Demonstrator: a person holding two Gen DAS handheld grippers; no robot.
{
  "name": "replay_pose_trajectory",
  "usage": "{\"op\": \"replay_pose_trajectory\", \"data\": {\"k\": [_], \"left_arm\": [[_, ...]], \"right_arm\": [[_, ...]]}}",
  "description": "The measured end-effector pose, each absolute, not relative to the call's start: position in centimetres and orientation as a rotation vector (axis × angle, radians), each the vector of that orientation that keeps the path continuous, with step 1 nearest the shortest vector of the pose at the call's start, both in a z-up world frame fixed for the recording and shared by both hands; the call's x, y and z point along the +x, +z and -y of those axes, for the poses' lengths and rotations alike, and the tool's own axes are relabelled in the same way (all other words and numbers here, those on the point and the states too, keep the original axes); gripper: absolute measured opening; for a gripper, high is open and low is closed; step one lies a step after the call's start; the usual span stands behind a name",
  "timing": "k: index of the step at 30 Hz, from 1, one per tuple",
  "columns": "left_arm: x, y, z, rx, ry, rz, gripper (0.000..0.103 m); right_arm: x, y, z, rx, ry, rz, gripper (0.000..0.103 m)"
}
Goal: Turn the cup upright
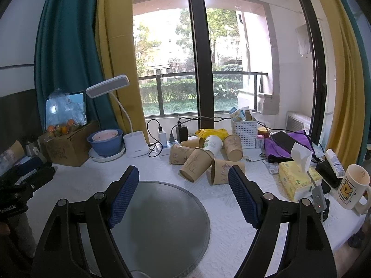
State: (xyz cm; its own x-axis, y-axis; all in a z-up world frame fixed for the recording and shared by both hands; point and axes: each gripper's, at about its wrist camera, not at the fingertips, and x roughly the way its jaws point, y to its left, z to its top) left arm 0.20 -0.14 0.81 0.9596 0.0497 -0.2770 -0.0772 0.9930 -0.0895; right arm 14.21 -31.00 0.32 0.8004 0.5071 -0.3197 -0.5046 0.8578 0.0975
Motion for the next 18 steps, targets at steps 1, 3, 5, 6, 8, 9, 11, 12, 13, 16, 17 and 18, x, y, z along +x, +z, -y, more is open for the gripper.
{"op": "replay_pose_trajectory", "data": {"k": [1,3,5,6,8,9,11,12,13,16,17,18], "left_arm": [[0.21,0.85,0.02,-0.104,0.066,-0.273,0.093],[0.21,0.84,-0.02,-0.108,0.068,-0.266,0.093],[0.15,0.74,0.12,-0.109,0.067,-0.262,0.093],[0.18,0.73,0.14,-0.108,0.067,-0.261,0.093],[0.14,0.68,0.33,-0.102,0.069,-0.258,0.093],[0.12,0.65,0.41,-0.1,0.07,-0.258,0.093],[0.15,0.65,0.42,-0.101,0.071,-0.257,0.093],[0.14,0.64,0.42,-0.101,0.071,-0.257,0.093],[0.15,0.64,0.45,-0.101,0.072,-0.256,0.093],[0.23,0.66,0.44,-0.102,0.071,-0.252,0.093],[0.29,0.66,0.46,-0.102,0.072,-0.251,0.093],[0.33,0.66,0.49,-0.101,0.072,-0.252,0.093]], "right_arm": [[14.2,0.34,31.04,0.008,0.543,-0.345,0.082],[14.24,0.29,31.05,0.009,0.542,-0.343,0.082],[14.33,0.31,31.24,0.012,0.541,-0.345,0.082],[14.38,0.28,31.35,0.012,0.541,-0.344,0.082],[14.44,0.28,31.37,0.012,0.542,-0.345,0.082],[14.43,0.3,31.36,0.012,0.542,-0.345,0.082],[14.42,0.27,31.36,0.012,0.541,-0.345,0.082],[14.38,0.26,31.31,0.012,0.542,-0.345,0.082],[14.38,0.27,31.36,0.013,0.541,-0.344,0.082],[14.49,0.24,31.42,0.013,0.541,-0.346,0.082],[14.52,0.26,31.48,0.012,0.541,-0.346,0.082],[14.48,0.24,31.47,0.012,0.541,-0.344,0.082]]}}
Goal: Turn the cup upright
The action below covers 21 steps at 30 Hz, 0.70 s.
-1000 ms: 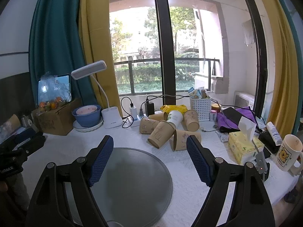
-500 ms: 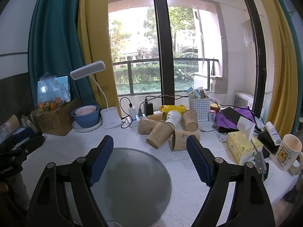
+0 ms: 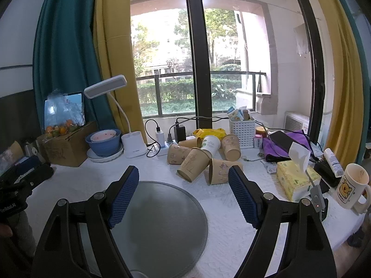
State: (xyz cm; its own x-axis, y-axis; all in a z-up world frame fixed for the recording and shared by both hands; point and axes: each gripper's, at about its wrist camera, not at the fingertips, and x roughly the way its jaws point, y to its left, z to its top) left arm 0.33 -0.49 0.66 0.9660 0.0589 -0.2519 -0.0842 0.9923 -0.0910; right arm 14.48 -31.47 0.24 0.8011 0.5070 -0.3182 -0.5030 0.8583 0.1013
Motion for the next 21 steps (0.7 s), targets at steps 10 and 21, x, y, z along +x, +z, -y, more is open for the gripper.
{"op": "replay_pose_trajectory", "data": {"k": [10,21], "left_arm": [[0.2,0.58,0.61,-0.102,0.072,-0.252,0.093],[0.41,0.4,0.94,-0.104,0.064,-0.257,0.093]], "right_arm": [[14.48,0.24,31.46,0.012,0.542,-0.344,0.082],[14.58,0.14,31.68,0.014,0.541,-0.345,0.082]]}}
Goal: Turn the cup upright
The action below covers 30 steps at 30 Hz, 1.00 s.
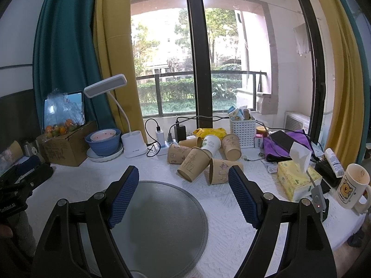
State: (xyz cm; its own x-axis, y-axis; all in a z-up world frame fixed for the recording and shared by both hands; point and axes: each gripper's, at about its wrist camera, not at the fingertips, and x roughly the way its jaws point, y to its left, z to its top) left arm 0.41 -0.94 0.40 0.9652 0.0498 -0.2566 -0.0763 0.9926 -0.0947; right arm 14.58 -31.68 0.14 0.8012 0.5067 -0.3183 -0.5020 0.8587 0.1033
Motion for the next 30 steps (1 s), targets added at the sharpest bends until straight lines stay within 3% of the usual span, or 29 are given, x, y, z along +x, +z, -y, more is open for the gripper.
{"op": "replay_pose_trajectory", "data": {"k": [12,30], "left_arm": [[4.7,-1.2,3.1,-0.042,0.011,-0.339,0.093],[25.4,-0.6,12.9,0.105,-0.149,-0.611,0.093]], "right_arm": [[18.2,-2.3,32.6,0.023,0.515,-0.391,0.082],[33.0,-3.9,37.9,0.084,0.359,-0.464,0.082]]}}
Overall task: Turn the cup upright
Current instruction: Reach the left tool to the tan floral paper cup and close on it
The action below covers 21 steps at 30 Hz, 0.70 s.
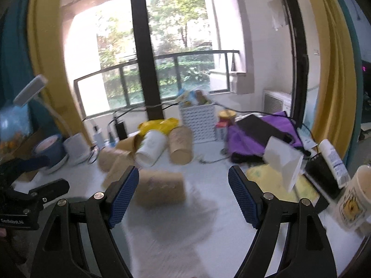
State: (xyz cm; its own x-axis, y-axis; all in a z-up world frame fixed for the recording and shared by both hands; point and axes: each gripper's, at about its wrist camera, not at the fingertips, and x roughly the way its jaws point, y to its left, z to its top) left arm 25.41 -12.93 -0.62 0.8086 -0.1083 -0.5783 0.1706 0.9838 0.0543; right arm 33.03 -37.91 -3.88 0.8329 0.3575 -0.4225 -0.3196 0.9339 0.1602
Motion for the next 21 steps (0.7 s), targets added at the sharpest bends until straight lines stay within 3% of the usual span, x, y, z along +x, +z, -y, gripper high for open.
{"op": "replay_pose_trajectory", "data": {"k": [21], "left_arm": [[46.1,-4.1,19.9,0.059,-0.194,-0.94,0.093]], "right_arm": [[44.8,-6.3,43.2,0.161,0.132,-0.515,0.082]]}}
